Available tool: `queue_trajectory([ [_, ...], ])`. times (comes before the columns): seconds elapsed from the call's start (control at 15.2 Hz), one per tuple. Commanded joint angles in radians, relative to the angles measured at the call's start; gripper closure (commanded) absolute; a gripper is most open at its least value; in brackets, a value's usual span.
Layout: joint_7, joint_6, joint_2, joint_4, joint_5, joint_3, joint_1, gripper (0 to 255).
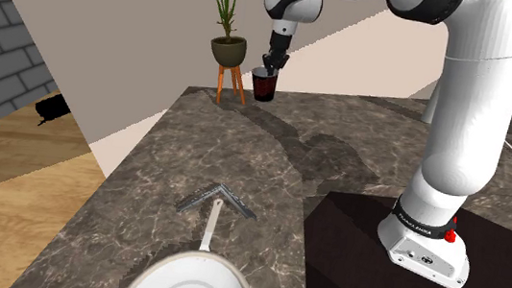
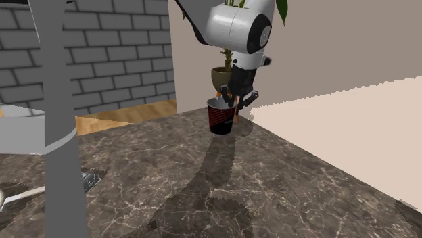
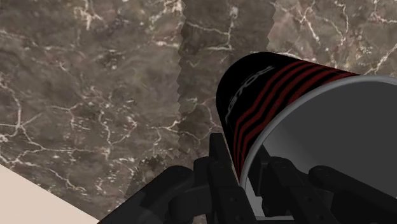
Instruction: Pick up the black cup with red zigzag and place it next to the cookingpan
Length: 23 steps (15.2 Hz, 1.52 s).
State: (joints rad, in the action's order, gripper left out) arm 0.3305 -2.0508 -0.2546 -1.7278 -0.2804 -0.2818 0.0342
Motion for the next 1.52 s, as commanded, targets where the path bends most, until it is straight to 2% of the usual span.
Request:
queue_trajectory([
  [0.0,-0.008,0.024,0.012,0.014,0.007,-0.001,-0.001,255],
  [1.12,-0.053,0.240,0.030,0.216,0.030,-0.009,0.006,255],
  [1.45,-0.166,0.184,0.122,0.095,0.070,0.031,-0.073,255],
])
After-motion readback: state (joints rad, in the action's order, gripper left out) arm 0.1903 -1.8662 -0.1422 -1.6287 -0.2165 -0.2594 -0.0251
